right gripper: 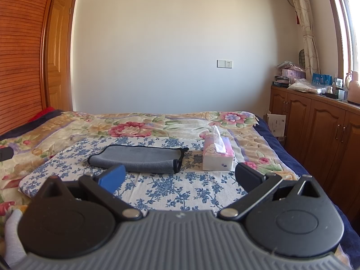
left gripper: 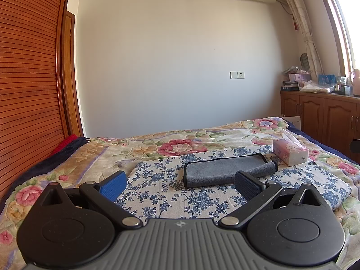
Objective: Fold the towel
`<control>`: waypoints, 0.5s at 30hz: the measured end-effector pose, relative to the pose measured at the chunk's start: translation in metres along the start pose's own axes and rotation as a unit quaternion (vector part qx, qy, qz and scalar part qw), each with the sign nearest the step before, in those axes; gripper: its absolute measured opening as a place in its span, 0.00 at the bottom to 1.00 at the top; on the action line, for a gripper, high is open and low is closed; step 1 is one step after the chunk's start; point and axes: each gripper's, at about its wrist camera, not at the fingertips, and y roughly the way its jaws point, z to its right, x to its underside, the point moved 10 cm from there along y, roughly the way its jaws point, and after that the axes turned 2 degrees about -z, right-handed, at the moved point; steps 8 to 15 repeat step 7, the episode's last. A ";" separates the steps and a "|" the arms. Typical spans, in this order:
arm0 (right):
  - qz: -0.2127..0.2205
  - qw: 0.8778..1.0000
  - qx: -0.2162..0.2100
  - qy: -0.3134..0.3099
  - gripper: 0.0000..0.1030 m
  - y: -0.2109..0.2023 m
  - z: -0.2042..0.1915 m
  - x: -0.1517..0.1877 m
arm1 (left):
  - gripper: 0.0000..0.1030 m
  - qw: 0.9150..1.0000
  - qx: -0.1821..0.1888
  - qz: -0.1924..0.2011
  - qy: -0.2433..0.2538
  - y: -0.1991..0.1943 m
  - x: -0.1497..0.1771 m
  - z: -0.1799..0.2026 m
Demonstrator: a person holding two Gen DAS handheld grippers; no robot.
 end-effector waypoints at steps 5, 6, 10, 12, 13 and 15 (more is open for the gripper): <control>0.000 1.000 0.000 0.000 1.00 0.000 0.000 0.000 | 1.00 1.000 0.000 0.000 0.000 0.000 0.000 0.000; 0.000 1.000 0.000 0.000 1.00 0.000 0.000 0.000 | 1.00 1.000 0.000 0.000 0.000 0.000 0.000 0.000; 0.000 1.000 0.000 0.000 1.00 0.000 0.000 0.000 | 1.00 1.000 0.000 0.000 0.000 0.000 0.000 0.001; 0.000 1.000 0.000 0.000 1.00 0.000 0.000 0.000 | 1.00 1.000 0.000 0.000 0.000 0.000 0.000 0.001; 0.000 1.000 0.000 0.000 1.00 0.000 0.000 0.000 | 1.00 1.000 0.000 0.000 0.000 0.000 0.000 0.001; 0.000 1.000 0.000 0.000 1.00 0.000 0.000 0.000 | 1.00 1.000 0.000 0.000 0.000 0.000 0.000 0.001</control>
